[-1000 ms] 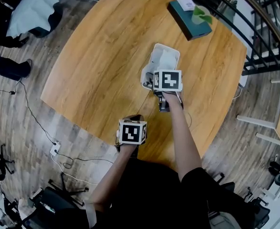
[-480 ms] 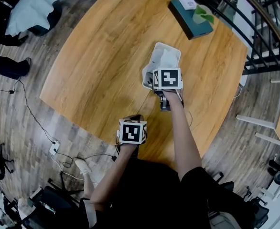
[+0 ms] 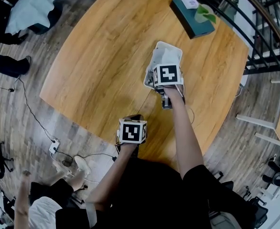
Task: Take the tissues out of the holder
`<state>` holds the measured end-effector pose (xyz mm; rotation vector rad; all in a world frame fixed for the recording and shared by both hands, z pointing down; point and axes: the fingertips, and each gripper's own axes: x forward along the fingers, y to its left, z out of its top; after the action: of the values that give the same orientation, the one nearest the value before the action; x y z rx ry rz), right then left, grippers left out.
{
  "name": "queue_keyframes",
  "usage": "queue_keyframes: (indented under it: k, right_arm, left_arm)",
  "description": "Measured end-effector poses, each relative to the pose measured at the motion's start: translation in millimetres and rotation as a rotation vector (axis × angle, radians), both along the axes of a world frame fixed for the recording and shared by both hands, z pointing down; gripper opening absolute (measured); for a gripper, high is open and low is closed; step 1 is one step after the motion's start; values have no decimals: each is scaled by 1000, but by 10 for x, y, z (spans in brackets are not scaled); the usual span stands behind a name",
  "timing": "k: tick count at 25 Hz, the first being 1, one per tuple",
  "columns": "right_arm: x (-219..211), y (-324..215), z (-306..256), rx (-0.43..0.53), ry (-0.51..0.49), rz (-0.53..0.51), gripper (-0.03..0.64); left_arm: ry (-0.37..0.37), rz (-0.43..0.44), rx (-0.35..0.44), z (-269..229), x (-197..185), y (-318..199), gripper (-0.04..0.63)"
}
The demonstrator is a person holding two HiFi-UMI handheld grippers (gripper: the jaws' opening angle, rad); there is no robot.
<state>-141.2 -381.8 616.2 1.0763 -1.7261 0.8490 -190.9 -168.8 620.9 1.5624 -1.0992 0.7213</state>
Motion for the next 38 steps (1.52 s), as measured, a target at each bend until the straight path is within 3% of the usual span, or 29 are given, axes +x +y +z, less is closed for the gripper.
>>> queue_keyframes:
  k: [15, 26, 29, 38]
  right_arm:
    - [10, 2, -67, 34, 14, -11, 296]
    - [77, -50, -332, 98, -37, 4, 284]
    - [43, -42, -485, 101, -89, 5, 284]
    - [165, -65, -818, 182, -111, -13, 284]
  left_arm:
    - [-2, -7, -1, 15, -24, 15, 8]
    - [11, -4, 1, 61, 43, 19, 8]
    - [-14, 2, -9, 21, 29, 20, 8]
    - [-33, 18, 28, -121, 138, -75, 8]
